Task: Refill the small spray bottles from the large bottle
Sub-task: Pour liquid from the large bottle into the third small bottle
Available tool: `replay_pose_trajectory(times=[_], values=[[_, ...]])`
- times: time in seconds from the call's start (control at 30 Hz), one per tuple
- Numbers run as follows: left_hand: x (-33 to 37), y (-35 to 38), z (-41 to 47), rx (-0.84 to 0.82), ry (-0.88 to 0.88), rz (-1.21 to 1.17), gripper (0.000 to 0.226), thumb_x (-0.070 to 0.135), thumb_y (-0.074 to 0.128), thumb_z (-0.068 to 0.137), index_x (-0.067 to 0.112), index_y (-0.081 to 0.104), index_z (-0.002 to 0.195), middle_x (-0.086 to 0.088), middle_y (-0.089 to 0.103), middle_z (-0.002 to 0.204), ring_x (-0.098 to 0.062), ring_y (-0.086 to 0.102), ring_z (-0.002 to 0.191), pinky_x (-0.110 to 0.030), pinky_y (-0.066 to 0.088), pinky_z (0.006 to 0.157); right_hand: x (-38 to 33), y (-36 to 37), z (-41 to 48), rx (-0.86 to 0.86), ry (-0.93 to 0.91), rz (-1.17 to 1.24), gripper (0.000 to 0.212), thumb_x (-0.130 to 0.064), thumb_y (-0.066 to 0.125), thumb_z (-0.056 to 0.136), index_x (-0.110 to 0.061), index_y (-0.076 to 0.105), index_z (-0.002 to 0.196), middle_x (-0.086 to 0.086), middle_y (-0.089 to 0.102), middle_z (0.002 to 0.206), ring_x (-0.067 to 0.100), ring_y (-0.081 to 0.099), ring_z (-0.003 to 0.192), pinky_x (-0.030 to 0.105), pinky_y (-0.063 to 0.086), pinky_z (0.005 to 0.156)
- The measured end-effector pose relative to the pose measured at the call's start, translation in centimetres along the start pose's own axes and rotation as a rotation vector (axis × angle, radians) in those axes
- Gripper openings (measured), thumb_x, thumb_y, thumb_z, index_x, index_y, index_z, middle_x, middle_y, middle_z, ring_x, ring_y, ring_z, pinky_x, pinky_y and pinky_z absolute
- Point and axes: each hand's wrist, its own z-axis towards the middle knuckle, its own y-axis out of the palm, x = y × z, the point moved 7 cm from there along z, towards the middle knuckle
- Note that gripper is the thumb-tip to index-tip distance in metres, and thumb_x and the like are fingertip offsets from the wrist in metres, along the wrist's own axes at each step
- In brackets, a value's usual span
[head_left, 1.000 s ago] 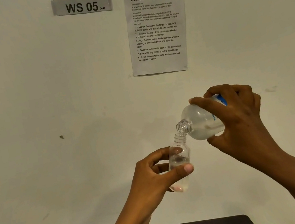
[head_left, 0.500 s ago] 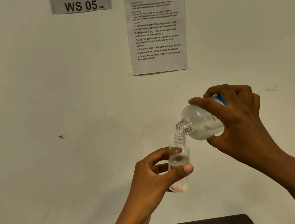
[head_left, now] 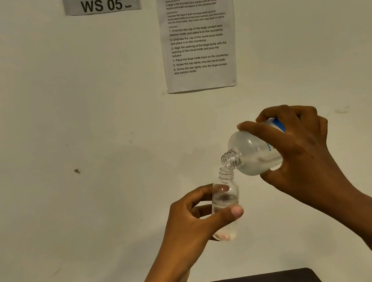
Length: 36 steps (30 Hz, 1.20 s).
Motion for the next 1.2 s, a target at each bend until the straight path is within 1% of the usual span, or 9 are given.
replay_pose_trajectory(times=[0.27,0.5,0.53,0.6,0.7,0.77,0.83,0.93,1.2], values=[[-0.18,-0.12,0.03,0.008,-0.001,0.009,0.044,0.038,0.074,0.053,0.038,0.065,0.096,0.015,0.068,0.099,-0.012,0.067,0.091,-0.019,0.053,0.057,0.01,0.04,-0.07,-0.002,-0.002,0.003,0.082,-0.007,0.081,0.048,-0.032,0.047,0.117,0.009,0.054,0.113,0.028,0.032,0.106,0.036,0.021,0.085],[-0.16,-0.11,-0.11,0.015,-0.006,0.007,0.041,0.041,0.079,0.053,0.039,0.066,0.092,0.019,0.069,0.093,-0.008,0.067,0.089,-0.017,0.052,0.056,0.12,0.11,-0.11,-0.004,0.004,-0.006,0.084,-0.006,0.082,0.047,-0.033,0.046,0.118,0.008,0.054,0.113,0.027,0.032,0.107,0.037,0.022,0.086],[-0.08,-0.06,-0.15,0.010,-0.005,0.005,0.042,0.042,0.082,0.054,0.038,0.066,0.093,0.018,0.069,0.095,-0.009,0.067,0.090,-0.017,0.052,0.055,0.09,0.10,-0.12,-0.004,0.004,-0.008,0.084,-0.005,0.082,0.047,-0.033,0.046,0.117,0.008,0.054,0.113,0.027,0.033,0.107,0.036,0.022,0.085],[0.02,-0.01,-0.21,0.006,-0.004,0.004,0.045,0.040,0.079,0.054,0.037,0.066,0.096,0.015,0.068,0.099,-0.012,0.067,0.092,-0.018,0.052,0.056,0.05,0.06,-0.15,-0.003,0.002,-0.009,0.084,-0.004,0.081,0.047,-0.033,0.046,0.117,0.007,0.053,0.113,0.026,0.032,0.106,0.036,0.021,0.086],[0.06,-0.08,-0.20,0.014,-0.002,0.010,0.043,0.042,0.081,0.055,0.038,0.065,0.095,0.016,0.068,0.098,-0.011,0.067,0.092,-0.017,0.052,0.056,0.06,-0.03,-0.11,0.001,-0.002,-0.007,0.083,-0.005,0.081,0.047,-0.033,0.047,0.117,0.007,0.053,0.113,0.026,0.032,0.107,0.036,0.021,0.085],[0.05,-0.11,-0.15,0.016,-0.001,0.008,0.044,0.040,0.077,0.053,0.037,0.066,0.096,0.015,0.069,0.098,-0.011,0.067,0.092,-0.017,0.052,0.056,0.08,0.00,-0.05,0.001,-0.003,-0.006,0.083,-0.005,0.082,0.047,-0.033,0.047,0.117,0.007,0.054,0.113,0.027,0.033,0.107,0.037,0.022,0.085],[0.09,-0.06,-0.14,0.010,0.000,0.016,0.047,0.042,0.082,0.055,0.036,0.065,0.099,0.013,0.068,0.102,-0.013,0.066,0.094,-0.017,0.052,0.056,0.07,0.03,-0.02,0.002,-0.006,-0.005,0.083,-0.005,0.082,0.047,-0.032,0.047,0.118,0.008,0.054,0.113,0.027,0.033,0.107,0.037,0.022,0.085],[0.21,-0.04,-0.19,0.007,0.005,0.018,0.047,0.039,0.074,0.054,0.036,0.064,0.100,0.010,0.067,0.105,-0.015,0.065,0.096,-0.017,0.053,0.057,0.05,0.03,-0.02,0.006,-0.008,-0.010,0.083,-0.005,0.082,0.047,-0.032,0.046,0.117,0.008,0.054,0.113,0.027,0.032,0.107,0.038,0.023,0.085],[0.06,-0.11,-0.11,0.013,0.002,-0.001,0.043,0.042,0.083,0.055,0.039,0.064,0.093,0.015,0.068,0.099,-0.012,0.065,0.093,-0.018,0.053,0.057,0.00,0.17,-0.03,0.001,-0.009,-0.004,0.083,-0.005,0.082,0.047,-0.032,0.047,0.117,0.008,0.054,0.113,0.027,0.032,0.107,0.037,0.022,0.085]])
